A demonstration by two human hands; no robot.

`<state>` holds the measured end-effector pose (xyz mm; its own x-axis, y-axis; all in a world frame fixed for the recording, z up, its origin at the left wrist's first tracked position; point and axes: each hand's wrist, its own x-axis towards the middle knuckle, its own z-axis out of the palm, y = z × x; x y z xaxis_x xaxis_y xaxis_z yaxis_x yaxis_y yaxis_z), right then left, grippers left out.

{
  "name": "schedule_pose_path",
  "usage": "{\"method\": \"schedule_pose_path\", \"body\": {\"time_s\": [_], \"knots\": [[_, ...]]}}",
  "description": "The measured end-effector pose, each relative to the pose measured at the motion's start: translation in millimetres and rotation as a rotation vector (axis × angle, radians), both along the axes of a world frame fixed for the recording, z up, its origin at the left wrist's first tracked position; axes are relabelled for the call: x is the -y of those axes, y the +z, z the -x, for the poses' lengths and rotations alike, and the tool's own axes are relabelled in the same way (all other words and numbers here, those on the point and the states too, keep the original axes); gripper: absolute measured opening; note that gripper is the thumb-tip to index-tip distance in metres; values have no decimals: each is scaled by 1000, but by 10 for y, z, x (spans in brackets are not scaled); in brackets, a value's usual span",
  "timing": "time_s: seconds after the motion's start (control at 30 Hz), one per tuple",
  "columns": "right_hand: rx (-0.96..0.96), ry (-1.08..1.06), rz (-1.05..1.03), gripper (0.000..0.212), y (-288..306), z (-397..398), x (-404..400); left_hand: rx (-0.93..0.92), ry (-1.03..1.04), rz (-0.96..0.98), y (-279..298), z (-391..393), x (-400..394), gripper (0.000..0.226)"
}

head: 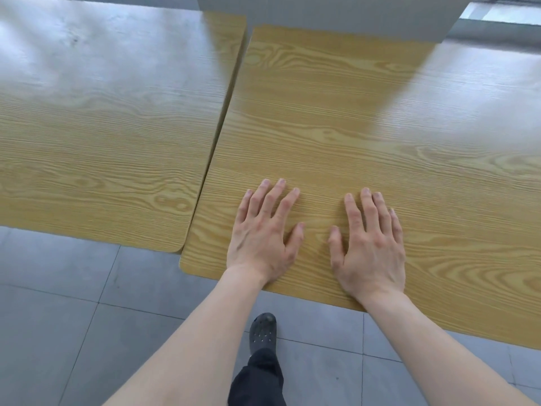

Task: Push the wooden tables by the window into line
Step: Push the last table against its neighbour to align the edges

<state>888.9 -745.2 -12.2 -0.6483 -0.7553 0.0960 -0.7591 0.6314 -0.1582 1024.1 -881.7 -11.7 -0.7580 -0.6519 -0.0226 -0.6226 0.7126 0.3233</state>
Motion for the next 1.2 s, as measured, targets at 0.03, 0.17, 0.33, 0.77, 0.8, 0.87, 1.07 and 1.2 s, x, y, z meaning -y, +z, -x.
{"method": "schedule_pose_path", "body": {"time_s": [0.03,0.17,0.33,0.77,0.8,0.87,1.07,1.2], "knots": [[1,-5,1,64,-3,33,27,-2,-3,0,-1,37,33,61],[4,-27,-5,65,-6,159,121,-8,-18,1,-2,181,151,62],[9,-42,-9,65,-5,265,228,-12,-29,-2,0,314,279,62],[80,-37,-71,57,247,384,280,23,-83,-56,149,329,384,58],[84,-46,-70,55,311,447,313,29,-84,-51,207,364,442,57],[93,-84,-68,51,423,601,401,25,-70,-48,350,497,612,56],[140,-169,-79,49,664,1101,663,-25,-109,-32,667,1103,1148,55],[141,-185,-77,50,713,1576,887,-19,-127,-11,753,1542,1470,55]]}}
